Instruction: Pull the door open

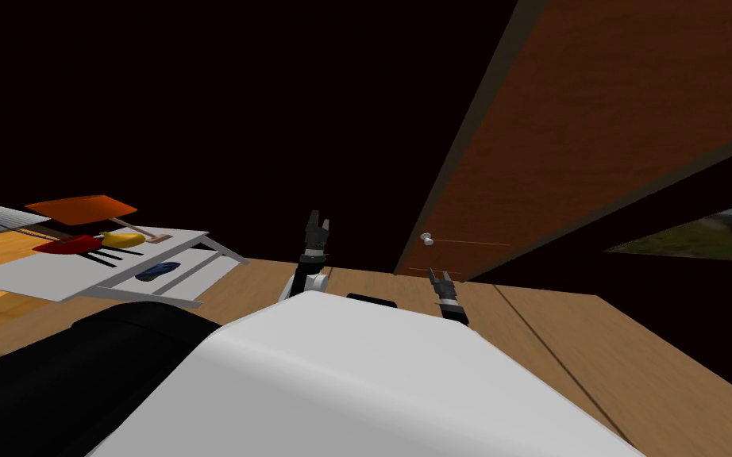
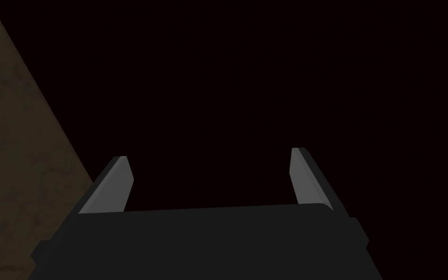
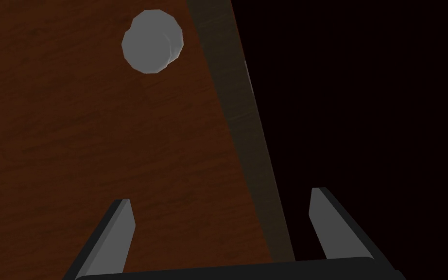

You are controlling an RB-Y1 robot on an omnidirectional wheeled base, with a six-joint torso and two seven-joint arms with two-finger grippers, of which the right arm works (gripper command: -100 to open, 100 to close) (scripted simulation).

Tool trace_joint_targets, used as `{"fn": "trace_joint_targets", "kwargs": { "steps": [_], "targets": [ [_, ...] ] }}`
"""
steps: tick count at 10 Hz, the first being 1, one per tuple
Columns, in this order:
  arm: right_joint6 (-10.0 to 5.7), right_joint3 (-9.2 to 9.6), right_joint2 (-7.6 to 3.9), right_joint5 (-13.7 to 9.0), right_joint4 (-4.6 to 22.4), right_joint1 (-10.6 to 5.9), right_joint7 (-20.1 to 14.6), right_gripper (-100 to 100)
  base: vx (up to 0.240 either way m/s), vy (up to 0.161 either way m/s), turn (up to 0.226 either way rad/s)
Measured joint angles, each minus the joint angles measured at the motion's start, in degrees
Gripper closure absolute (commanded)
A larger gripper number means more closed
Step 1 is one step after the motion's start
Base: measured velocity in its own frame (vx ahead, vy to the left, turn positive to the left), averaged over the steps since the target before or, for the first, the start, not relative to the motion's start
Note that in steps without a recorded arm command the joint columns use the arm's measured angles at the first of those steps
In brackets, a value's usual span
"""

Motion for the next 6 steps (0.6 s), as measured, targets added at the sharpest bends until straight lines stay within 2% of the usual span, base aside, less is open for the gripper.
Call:
{"fn": "trace_joint_targets", "kwargs": {
  "steps": [3, 6],
  "targets": [
    [-1.02, -0.13, -0.53, 0.1, 3.1, -0.73, 2.1, -100, 0.072, -0.038, 0.054],
    [-2.3, -0.32, -1.29, 0.2, 7.6, -2.2, 4.7, -100, 0.099, -0.064, 0.073]
  ]
}}
